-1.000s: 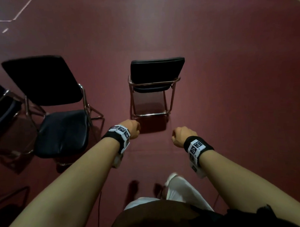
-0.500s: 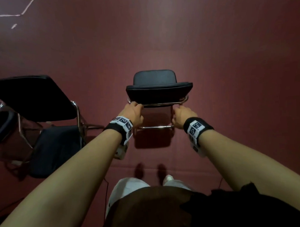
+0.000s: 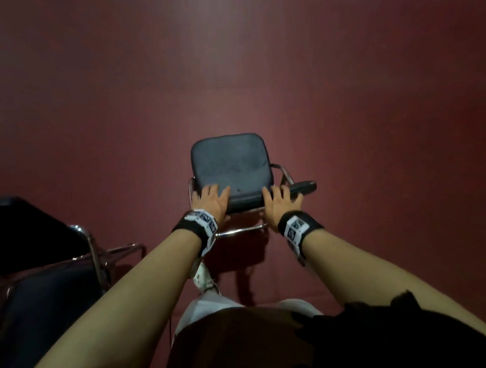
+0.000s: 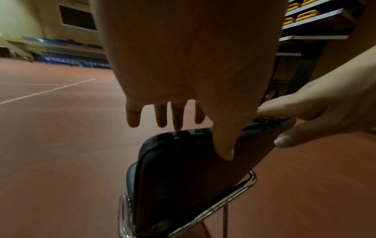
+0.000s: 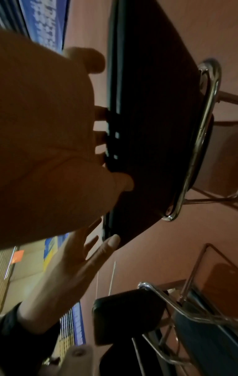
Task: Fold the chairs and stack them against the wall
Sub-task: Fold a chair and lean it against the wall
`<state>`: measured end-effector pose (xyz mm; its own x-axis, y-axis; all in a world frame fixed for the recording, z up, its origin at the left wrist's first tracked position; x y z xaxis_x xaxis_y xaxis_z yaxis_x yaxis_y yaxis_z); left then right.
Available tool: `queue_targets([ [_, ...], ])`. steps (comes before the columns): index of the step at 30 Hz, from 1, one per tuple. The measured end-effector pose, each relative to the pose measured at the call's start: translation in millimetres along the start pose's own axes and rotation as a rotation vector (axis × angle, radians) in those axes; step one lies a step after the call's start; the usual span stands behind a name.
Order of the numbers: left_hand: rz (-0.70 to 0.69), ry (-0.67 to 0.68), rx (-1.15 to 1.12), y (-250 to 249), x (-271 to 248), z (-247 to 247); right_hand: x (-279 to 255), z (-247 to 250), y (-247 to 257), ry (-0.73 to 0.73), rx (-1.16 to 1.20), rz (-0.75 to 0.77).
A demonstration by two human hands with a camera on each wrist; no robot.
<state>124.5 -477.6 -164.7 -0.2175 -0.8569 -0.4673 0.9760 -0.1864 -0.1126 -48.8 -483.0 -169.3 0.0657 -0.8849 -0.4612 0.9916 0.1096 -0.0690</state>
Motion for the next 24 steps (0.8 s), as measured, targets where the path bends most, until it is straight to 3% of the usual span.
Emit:
queue_targets([
  [5,-0.257,0.031,0.032,23,44,25,30,-1,19,0.023,-0.047,-0.011],
  [10,-0.367,0.033,0.033,25,79,39,69,20,22,0.029,-0.011,0.007],
  [16,-0.272,0.049,-0.199,70,162,72,160,79,34,0.005,0.033,0.041],
  [24,-0.176,0.071,-0.144,126,251,99,263,134,54,-0.047,0.077,0.099],
])
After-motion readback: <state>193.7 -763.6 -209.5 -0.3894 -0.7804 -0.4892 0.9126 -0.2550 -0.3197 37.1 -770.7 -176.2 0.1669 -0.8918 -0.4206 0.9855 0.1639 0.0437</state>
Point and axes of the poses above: each hand's wrist, its own x-axis towards the middle knuckle, its own z-axis out of the back of the hand, y = z × x, the point moved 10 cm from there along x, towards the middle knuckle, and after that the axes turned 2 degrees about -z, right-handed, at the moved point
